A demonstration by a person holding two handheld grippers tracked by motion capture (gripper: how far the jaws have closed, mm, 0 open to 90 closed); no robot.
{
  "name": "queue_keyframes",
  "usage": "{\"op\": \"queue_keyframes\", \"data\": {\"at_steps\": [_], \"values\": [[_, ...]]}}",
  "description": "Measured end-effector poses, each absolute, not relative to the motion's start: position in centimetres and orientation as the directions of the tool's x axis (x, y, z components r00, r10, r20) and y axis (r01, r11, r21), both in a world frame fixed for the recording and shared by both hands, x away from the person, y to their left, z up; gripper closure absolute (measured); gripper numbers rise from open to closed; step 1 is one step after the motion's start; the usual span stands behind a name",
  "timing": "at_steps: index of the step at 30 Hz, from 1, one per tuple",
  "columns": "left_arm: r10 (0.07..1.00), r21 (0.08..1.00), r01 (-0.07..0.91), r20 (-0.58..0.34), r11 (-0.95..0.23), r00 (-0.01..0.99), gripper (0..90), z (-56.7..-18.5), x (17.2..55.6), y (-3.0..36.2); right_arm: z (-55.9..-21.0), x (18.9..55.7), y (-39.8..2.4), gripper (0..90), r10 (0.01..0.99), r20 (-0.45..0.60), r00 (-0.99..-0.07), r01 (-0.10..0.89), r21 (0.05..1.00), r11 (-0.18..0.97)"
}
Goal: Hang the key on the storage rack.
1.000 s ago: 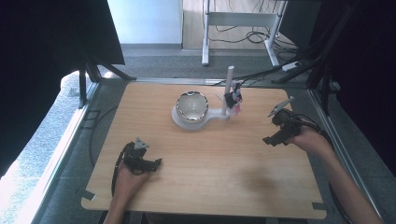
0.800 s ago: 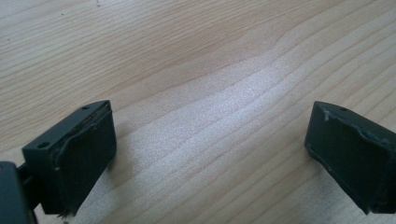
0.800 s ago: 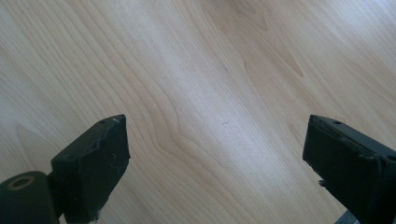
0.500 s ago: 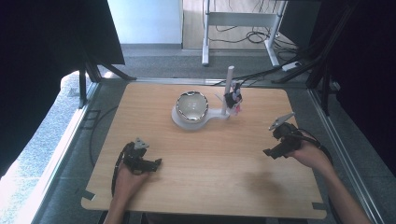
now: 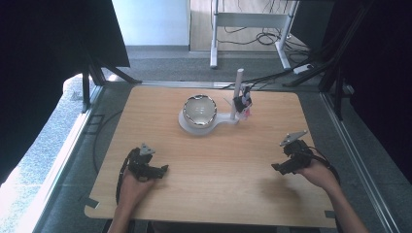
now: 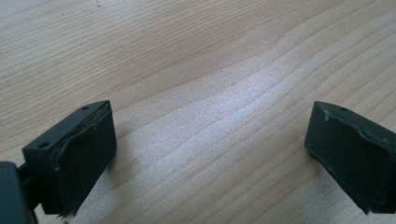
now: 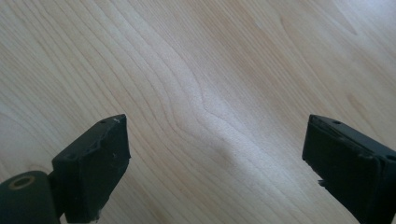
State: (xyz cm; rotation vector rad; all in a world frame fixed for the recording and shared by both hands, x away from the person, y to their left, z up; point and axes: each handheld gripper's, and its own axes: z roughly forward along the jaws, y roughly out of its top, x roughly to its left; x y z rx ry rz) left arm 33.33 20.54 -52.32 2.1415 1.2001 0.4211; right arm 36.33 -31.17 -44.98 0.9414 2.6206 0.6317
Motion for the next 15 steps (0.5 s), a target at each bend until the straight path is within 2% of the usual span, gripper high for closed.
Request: {"op": "queue_keyframes", "data": {"at_steps": [15], "values": [[0.847,0.668,0.641,-0.031,-0.378,0.531,2.2,-52.3,33.3,20.5,-49.9,34.1,-31.5,7.4,0.719,-0.070,-0.691,0.538,0.614,0.578]]}}
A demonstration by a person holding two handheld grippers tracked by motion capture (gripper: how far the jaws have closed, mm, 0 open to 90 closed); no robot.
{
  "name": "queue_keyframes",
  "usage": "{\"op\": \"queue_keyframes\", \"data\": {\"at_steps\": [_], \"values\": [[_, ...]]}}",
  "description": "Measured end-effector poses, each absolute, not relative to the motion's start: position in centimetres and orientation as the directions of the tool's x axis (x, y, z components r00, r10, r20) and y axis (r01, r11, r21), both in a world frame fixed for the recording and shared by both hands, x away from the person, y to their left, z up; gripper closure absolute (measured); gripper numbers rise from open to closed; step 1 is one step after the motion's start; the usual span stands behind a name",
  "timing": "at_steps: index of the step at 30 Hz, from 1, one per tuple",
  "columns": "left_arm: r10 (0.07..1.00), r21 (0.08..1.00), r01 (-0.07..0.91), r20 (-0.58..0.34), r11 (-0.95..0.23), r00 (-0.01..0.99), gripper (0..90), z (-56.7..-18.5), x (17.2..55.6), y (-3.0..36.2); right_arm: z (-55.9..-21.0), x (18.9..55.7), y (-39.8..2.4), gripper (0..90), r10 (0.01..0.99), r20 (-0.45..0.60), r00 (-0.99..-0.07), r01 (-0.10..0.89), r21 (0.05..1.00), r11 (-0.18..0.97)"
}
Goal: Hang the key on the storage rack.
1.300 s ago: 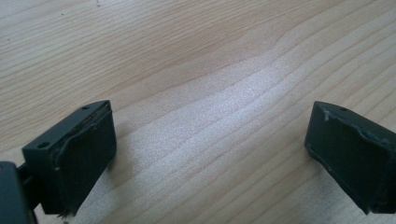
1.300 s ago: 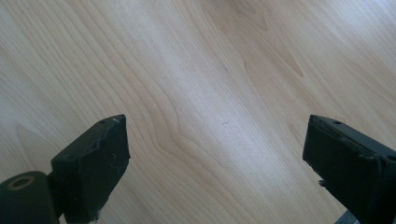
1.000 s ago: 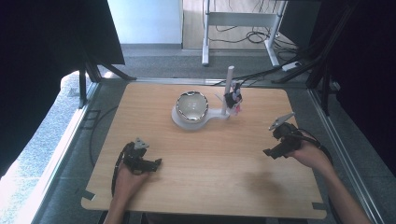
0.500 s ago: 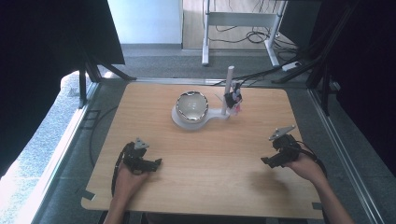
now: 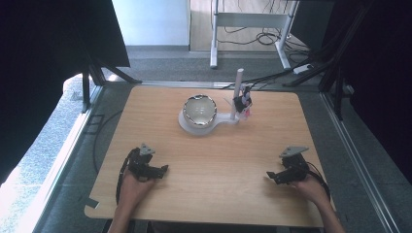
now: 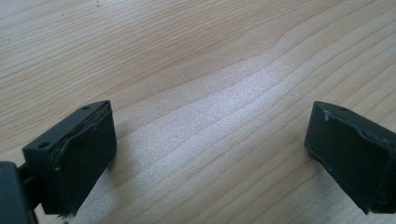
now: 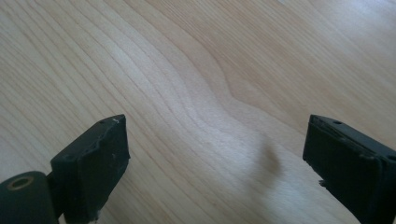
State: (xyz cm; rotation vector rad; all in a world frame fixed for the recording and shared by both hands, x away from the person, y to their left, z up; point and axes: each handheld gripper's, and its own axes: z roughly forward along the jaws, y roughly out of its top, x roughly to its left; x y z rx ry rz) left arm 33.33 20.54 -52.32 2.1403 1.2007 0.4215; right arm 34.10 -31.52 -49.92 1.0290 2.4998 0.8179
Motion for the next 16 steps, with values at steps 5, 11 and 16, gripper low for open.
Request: {"op": "queue_keyframes", "data": {"at_steps": [5,11,16], "values": [[0.848,0.668,0.642,-0.032,-0.376,0.529,2.4,-52.3,33.3,20.5,-51.5,33.6,-31.6,0.0,0.750,-0.016,-0.661,0.557,0.660,0.505],[0.848,0.668,0.642,-0.031,-0.376,0.529,2.4,-52.3,33.3,20.5,-52.0,33.3,-31.8,0.0,0.770,0.004,-0.638,0.554,0.697,0.455],[0.848,0.668,0.643,-0.032,-0.375,0.528,2.4,-52.3,33.3,20.5,-52.0,33.1,-31.8,0.0,0.780,0.003,-0.626,0.560,0.698,0.446]]}}
